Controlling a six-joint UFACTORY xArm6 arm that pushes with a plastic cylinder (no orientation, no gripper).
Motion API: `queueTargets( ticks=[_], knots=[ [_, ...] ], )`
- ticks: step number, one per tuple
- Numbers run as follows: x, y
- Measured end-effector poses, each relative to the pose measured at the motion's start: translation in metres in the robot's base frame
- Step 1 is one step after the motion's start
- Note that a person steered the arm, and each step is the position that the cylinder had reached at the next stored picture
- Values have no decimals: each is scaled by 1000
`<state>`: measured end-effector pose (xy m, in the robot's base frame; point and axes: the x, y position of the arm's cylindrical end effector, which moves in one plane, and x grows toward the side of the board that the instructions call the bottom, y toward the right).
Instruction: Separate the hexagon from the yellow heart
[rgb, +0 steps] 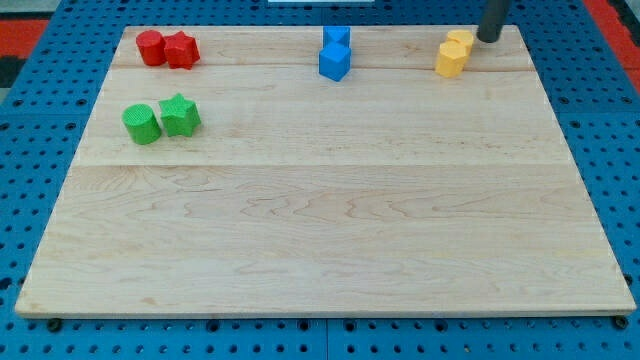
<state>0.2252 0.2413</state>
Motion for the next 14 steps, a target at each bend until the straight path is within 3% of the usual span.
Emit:
queueTargets(
  ticks=[2,3,4,5,6,7,8,9,10,11,12,13,14],
  knots=[
    [20,-43],
    [15,-37],
    [73,-86],
    [134,-174],
    [114,-117],
    [75,-96],
    [65,-141],
    [134,-164],
    [170,-191],
    [143,-151],
    [103,-179],
    [177,-223],
    [208,-255]
  ],
)
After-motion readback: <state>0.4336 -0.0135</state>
